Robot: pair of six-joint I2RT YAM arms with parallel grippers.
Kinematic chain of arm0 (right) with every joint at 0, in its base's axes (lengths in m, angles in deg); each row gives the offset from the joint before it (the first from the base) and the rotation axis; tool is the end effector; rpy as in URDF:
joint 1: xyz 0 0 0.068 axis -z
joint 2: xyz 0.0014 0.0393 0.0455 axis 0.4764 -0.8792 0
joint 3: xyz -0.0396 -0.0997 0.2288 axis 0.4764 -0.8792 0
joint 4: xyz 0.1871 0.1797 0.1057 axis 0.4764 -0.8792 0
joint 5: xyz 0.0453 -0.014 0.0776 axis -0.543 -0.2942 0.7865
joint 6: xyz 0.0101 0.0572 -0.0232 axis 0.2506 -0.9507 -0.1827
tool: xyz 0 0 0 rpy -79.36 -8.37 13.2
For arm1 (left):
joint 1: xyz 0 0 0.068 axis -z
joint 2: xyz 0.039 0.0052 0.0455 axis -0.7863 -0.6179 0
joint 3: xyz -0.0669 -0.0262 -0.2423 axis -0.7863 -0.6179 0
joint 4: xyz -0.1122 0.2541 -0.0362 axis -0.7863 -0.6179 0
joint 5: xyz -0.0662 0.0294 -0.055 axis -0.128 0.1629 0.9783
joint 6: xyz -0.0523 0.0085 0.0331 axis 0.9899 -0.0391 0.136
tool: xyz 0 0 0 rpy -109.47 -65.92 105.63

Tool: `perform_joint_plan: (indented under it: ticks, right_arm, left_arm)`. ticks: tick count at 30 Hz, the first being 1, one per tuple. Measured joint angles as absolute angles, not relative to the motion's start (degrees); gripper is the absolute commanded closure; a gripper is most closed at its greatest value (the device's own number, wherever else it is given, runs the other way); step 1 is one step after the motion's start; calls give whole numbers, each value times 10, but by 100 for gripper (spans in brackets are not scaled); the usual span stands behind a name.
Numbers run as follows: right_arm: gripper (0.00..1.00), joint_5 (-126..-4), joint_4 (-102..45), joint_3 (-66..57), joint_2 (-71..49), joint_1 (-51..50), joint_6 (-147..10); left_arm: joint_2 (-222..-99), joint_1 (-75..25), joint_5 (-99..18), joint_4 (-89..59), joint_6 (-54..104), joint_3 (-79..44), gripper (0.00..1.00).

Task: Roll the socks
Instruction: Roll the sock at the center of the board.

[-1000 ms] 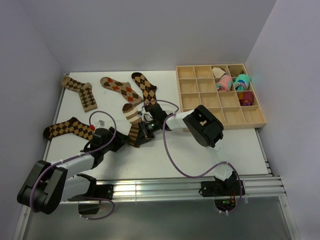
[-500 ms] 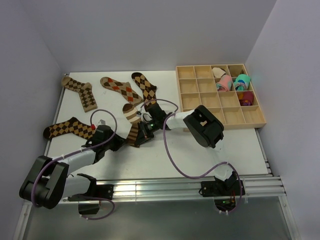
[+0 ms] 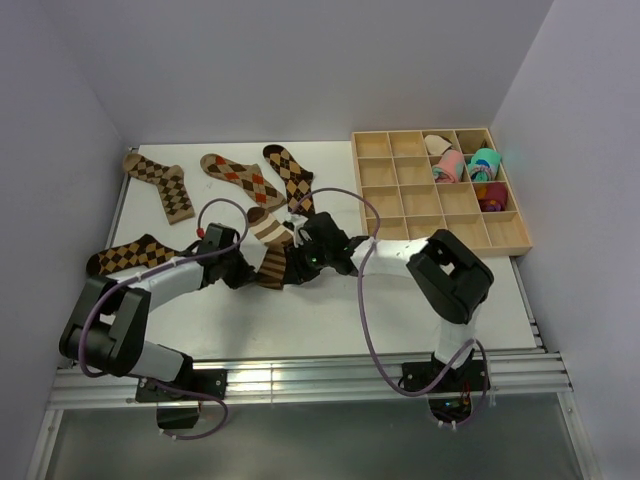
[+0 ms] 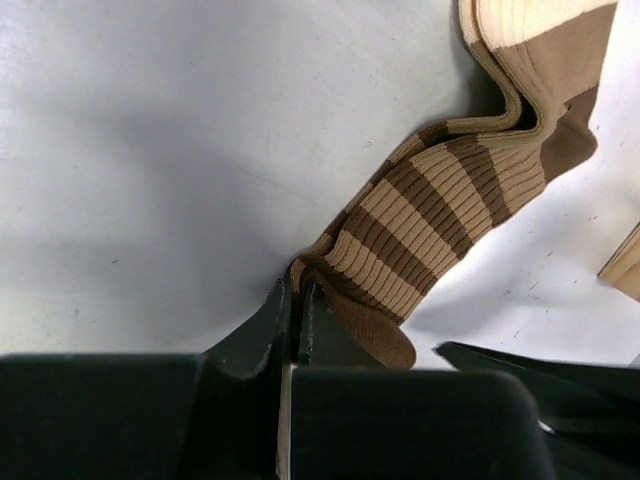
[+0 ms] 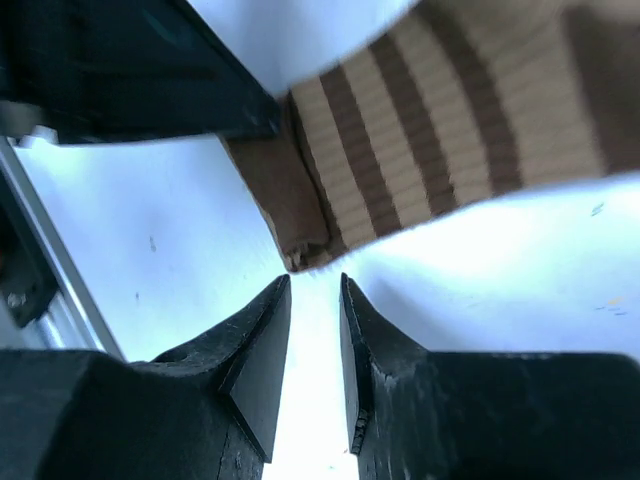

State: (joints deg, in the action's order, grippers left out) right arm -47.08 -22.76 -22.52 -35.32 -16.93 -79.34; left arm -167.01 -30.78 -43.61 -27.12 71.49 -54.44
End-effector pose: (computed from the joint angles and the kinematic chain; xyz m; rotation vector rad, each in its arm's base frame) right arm 0.2619 0.2949 0.1134 -0.8275 2.3263 1.0440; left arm 0.2581 -0.1041 0.1019 -0.8084 2.5597 -0.6077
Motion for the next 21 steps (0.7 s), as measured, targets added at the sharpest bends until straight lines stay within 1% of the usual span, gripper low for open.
perform_joint_plan:
  ticks: [4,10,16,21]
  right_arm:
    - [66,-507,-192,-241,-321,-177,-773]
    - [64,-515,-165,-239,-316,-193,-750]
    - [64,-510,-161,-204,-347,-205,-741]
    - [66,-505,-167,-202,-373,-206,-741]
  left_arm:
    - [-1686,-309,-427,-289,703,-527,100]
    - [-1701,-311,-414,-298,692,-512,100]
    - [-1704,-311,-413,-303,686,-508,100]
    - [-1706,-311,-412,-307,684,-504,100]
